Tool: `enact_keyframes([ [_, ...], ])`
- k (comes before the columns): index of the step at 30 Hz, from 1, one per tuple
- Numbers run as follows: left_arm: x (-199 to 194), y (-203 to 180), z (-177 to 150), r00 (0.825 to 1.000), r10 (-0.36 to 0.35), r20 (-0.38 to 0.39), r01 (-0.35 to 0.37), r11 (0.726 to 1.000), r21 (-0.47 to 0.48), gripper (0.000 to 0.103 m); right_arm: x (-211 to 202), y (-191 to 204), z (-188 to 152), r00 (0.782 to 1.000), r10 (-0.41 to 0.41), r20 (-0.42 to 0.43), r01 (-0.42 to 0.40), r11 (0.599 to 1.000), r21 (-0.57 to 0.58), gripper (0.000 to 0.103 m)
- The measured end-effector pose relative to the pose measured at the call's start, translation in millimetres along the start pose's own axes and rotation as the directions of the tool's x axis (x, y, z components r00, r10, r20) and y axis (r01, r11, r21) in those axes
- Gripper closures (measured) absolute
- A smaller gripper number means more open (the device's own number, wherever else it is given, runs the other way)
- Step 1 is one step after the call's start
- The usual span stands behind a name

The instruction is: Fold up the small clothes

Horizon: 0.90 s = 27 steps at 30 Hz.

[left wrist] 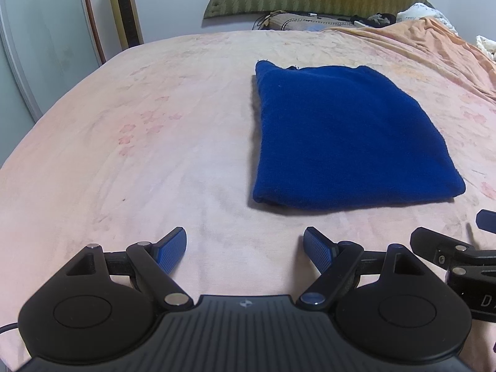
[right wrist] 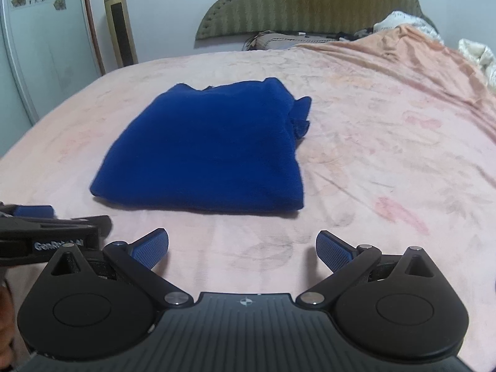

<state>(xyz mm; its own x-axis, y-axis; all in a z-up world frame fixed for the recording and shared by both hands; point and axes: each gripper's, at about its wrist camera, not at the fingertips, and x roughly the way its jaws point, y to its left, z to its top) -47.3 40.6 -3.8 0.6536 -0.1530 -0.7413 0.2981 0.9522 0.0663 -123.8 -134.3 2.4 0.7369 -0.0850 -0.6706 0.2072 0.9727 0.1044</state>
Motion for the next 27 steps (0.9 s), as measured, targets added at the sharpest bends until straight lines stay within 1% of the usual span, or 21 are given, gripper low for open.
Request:
enact_keyframes([
  [2,-1.4,0.5,0.2,1.0,0.0,0.005,0.0,1.0,-0.002,0.02,0.8,1.5,-0.3,1.0,-0.021,-0.004,0.021,1.0,-0.006,0.0],
  [3,-1.8,1.3,0.4,1.0,-0.001,0.006,0.001,1.0,-0.005,0.017,1.8,2.2,-0.5,0.999,-0.037,-0.007,0.037,0.999,-0.011,0.0],
  [6,-2.6,2.4,0.0,1.0,-0.005,0.008,0.005,1.0,-0.01,0.017,3.3,1.8,-1.1,0.998,-0.059,-0.012,0.059,0.998,-0.017,0.0],
  [10,-2.8,1.4,-0.3,1.0,0.002,0.009,-0.002,1.0,-0.007,0.017,1.5,-0.5,-0.9,0.999,-0.052,-0.008,0.052,0.999,-0.007,0.0],
  [17,-2.8,4.3,0.1,1.0,-0.013,-0.001,0.013,1.0,-0.026,0.017,0.7,0.9,-1.2,0.998,-0.055,-0.007,0.055,0.998,-0.013,0.0],
  [27,-2.9,0.8,-1.8,1.0,-0.001,0.0,0.001,1.0,-0.002,0.017,-2.6,4.0,-2.6,0.997,-0.075,0.0,0.075,0.997,-0.035,0.0],
])
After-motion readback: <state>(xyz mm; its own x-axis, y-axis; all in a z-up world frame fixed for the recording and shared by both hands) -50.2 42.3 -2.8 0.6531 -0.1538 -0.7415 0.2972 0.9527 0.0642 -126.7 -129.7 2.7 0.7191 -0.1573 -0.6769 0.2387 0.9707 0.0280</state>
